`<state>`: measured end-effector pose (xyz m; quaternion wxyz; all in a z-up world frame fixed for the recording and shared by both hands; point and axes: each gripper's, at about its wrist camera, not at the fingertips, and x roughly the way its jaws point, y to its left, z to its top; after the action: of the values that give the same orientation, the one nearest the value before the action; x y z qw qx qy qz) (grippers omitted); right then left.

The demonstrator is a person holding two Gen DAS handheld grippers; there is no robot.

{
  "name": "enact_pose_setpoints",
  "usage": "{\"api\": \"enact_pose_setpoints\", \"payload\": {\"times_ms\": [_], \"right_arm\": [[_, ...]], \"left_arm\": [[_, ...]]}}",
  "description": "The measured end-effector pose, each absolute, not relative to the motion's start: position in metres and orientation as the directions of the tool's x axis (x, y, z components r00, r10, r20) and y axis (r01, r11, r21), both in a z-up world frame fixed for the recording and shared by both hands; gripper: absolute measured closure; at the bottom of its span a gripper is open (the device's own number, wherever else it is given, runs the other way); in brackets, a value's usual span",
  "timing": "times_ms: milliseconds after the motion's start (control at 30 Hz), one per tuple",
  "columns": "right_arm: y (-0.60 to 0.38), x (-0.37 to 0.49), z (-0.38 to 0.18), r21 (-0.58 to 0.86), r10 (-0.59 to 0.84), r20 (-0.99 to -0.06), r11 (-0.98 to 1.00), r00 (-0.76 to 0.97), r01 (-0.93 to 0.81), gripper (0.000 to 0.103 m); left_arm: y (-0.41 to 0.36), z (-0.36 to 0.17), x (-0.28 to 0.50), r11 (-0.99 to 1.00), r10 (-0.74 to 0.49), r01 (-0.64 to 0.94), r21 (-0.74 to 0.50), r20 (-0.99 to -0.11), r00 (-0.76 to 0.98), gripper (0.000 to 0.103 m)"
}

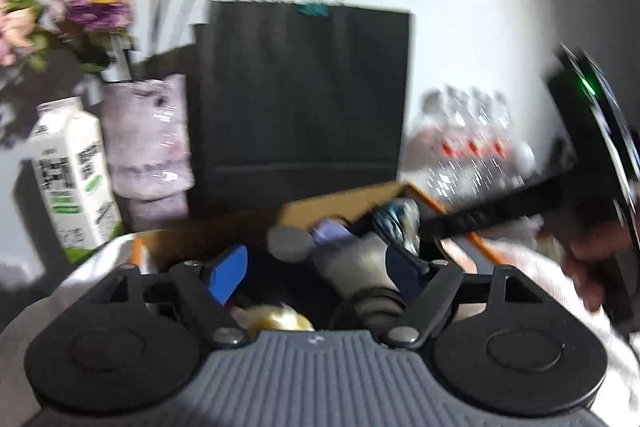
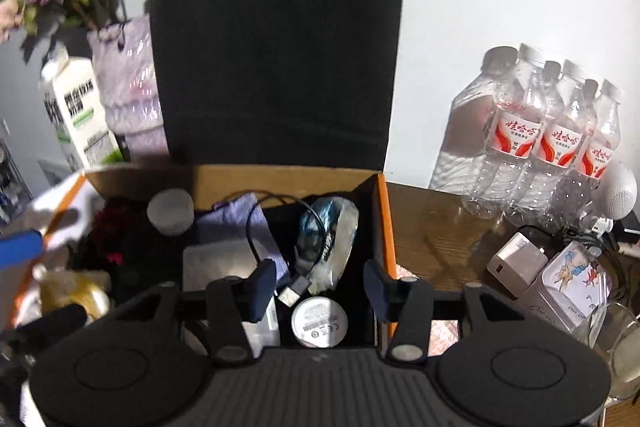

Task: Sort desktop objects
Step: 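Carry the coiled cable and white puck into the box and open both tools, then withdraw both open tools from the box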

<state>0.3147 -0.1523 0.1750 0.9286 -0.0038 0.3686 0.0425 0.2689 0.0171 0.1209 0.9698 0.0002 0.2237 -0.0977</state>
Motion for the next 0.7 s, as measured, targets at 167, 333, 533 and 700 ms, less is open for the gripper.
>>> {"api": "enact_pose_setpoints", "payload": {"times_ms": [167, 333, 533, 700], "right_arm": [[-0.149, 0.297, 0.195, 0.021, 0.085, -0.671, 0.995, 0.737, -0.096, 0.051], [-0.138, 0.276, 0.214, 0.017, 0.095, -0.65, 0.994, 0.754, -0.111, 0.042], [-0.123, 0.229, 0.218, 0.023, 0.121, -0.604, 0.991, 0.788, -0.135, 0.038], [-0.12, 0.19, 0.211, 0.033, 0.133, -0.593, 0.989, 0.794, -0.141, 0.036]], "left_arm": [[0.031, 0.141, 0.274, 0.997, -0.066, 0.033, -0.072, -0.526, 0.848, 0.004], [0.034, 0.147, 0.261, 0.999, -0.006, -0.022, -0.043, -0.571, 0.821, 0.002], [0.031, 0.147, 0.228, 0.998, 0.037, -0.056, -0.016, -0.575, 0.817, 0.0], [0.029, 0.142, 0.187, 0.997, 0.039, -0.071, -0.034, -0.568, 0.822, 0.0]]}}
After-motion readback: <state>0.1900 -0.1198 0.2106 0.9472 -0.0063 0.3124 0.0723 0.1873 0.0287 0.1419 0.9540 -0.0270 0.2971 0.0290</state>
